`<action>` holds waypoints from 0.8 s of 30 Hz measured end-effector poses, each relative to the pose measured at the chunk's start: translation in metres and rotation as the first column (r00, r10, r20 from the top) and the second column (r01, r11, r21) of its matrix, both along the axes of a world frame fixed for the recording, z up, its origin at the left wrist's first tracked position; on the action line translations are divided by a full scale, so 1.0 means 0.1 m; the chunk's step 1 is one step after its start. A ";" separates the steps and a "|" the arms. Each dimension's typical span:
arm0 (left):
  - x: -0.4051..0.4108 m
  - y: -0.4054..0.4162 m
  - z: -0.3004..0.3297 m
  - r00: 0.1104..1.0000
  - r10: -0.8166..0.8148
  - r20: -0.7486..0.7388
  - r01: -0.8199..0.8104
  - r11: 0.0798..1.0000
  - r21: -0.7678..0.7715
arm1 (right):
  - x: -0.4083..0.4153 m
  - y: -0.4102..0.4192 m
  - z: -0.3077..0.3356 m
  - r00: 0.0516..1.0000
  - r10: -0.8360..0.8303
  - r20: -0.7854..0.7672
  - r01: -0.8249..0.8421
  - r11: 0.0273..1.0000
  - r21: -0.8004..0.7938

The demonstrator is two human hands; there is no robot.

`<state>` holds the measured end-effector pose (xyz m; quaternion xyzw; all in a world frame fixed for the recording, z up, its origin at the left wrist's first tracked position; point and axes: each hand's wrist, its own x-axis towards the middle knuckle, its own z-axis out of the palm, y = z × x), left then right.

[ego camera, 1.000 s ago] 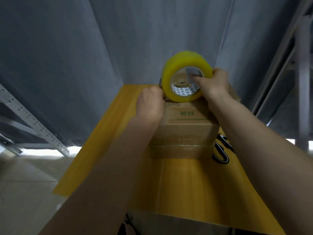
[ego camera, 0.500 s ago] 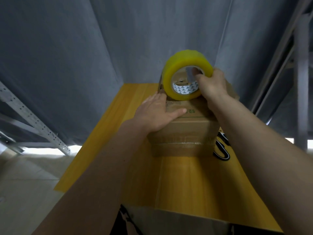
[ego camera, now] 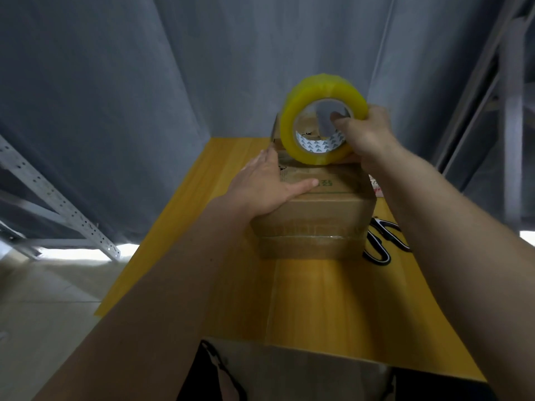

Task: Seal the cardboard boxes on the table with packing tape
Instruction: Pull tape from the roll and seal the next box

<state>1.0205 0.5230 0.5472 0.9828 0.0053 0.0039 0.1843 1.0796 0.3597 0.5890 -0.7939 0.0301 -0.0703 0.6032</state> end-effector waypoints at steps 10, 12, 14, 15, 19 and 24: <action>-0.01 0.00 0.00 0.998 0.046 -0.035 -0.046 0.999 0.009 | -0.02 -0.26 0.12 0.998 0.059 0.005 -0.057 0.975 -0.216; 0.00 0.00 0.01 0.999 0.034 -0.035 -0.032 0.998 0.048 | 0.00 -0.31 0.14 0.998 0.057 -0.003 -0.056 0.968 -0.245; 0.01 -0.01 0.00 0.999 0.008 -0.039 -0.004 0.995 0.104 | 0.01 -0.32 0.14 0.998 0.061 0.006 -0.057 0.960 -0.275; 0.01 -0.01 0.00 0.999 -0.005 -0.043 0.010 0.992 0.129 | 0.02 -0.31 0.14 0.998 0.066 0.016 -0.058 0.952 -0.300; 0.00 0.01 0.00 0.996 -0.054 -0.073 0.066 0.983 0.170 | 0.02 -0.27 0.13 0.997 0.059 0.058 -0.035 0.936 -0.351; 0.01 0.01 0.05 0.983 -0.113 -0.142 0.143 0.965 0.222 | 0.01 -0.25 0.00 0.992 -0.034 0.119 0.072 0.940 -0.334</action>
